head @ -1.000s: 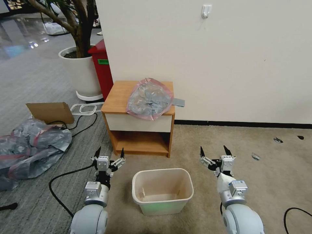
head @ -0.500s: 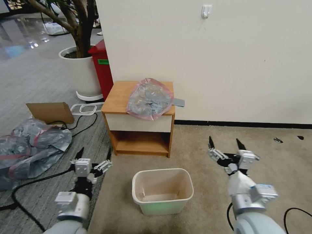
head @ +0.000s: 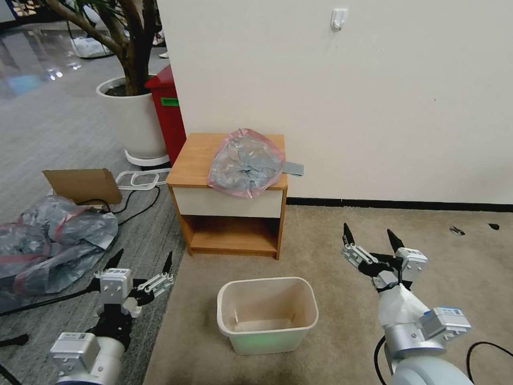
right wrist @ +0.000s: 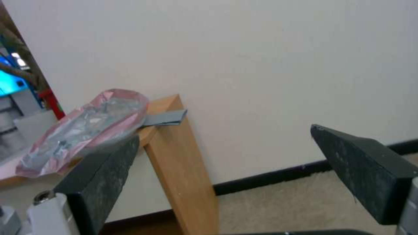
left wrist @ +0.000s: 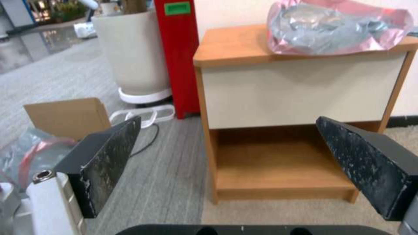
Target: Pick up the garbage bag from the table and place it over the trash can.
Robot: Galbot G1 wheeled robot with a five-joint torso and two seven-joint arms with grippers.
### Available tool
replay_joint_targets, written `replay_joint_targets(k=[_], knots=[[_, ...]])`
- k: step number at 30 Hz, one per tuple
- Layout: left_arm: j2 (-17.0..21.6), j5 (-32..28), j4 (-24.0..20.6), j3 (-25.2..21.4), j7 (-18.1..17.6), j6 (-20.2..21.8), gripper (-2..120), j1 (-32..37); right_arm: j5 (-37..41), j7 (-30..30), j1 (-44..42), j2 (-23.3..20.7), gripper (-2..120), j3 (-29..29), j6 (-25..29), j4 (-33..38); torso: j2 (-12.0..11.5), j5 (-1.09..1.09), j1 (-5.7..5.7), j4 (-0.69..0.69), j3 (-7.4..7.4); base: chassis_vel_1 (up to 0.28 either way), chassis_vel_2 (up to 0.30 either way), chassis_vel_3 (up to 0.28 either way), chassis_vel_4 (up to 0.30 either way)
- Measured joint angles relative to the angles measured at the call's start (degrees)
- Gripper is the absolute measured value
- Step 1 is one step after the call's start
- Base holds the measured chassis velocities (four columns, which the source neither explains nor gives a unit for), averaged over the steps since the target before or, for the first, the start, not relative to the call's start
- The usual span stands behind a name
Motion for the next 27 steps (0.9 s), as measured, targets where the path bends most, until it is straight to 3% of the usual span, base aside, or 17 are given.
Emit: replay_joint_targets(k=[5, 8, 9, 13, 17, 21, 27], knots=[[1.3, -3.6, 0.1, -1.8, -0.7, -0.1, 100, 0.8, 8.3, 0.5, 4.3, -1.5, 100, -0.1, -0.3, -4.0, 0.0, -0.01, 0.00, 0.00, 0.00, 0.000, 0.000, 0.000, 0.000], [3.7, -10.3, 0.2, -5.1, -2.2, -0.7, 100, 2.1, 18.6, 1.2, 12.3, -1.0, 100, -0.9, -1.8, -9.6, 0.0, 0.00, 0.00, 0.01, 0.00, 0.000, 0.000, 0.000, 0.000], [3.7, -10.3, 0.2, -5.1, -2.2, -0.7, 100, 2.1, 18.6, 1.2, 12.3, -1.0, 100, -0.9, -1.8, -9.6, 0.0, 0.00, 0.00, 0.01, 0.00, 0.000, 0.000, 0.000, 0.000], [4.0, -11.1, 0.3, -5.5, -2.3, -0.9, 100, 2.2, 33.0, 3.5, 24.1, -0.6, 100, -1.5, -4.7, -18.7, 0.0, -0.01, 0.00, 0.01, 0.00, 0.000, 0.000, 0.000, 0.000], [4.0, -11.2, 0.4, -5.6, -2.4, -0.9, 100, 2.2, 38.3, 3.8, 29.8, -0.3, 100, -1.5, -5.5, -25.0, 0.0, 0.01, 0.00, 0.00, 0.01, 0.000, 0.000, 0.000, 0.000], [5.3, -16.7, 0.4, -8.9, -3.3, -1.1, 100, 3.6, 50.3, 4.1, 38.4, 0.5, 100, -1.0, -7.8, -34.4, 0.0, 0.00, 0.00, 0.01, 0.01, 0.000, 0.000, 0.000, 0.000], [5.4, -17.0, 0.4, -9.1, -3.4, -1.2, 100, 3.7, 57.7, 4.7, 44.2, 1.2, 100, -1.0, -9.4, -40.9, 0.0, 0.00, 0.00, 0.00, 0.01, 0.000, 0.000, 0.000, 0.000]])
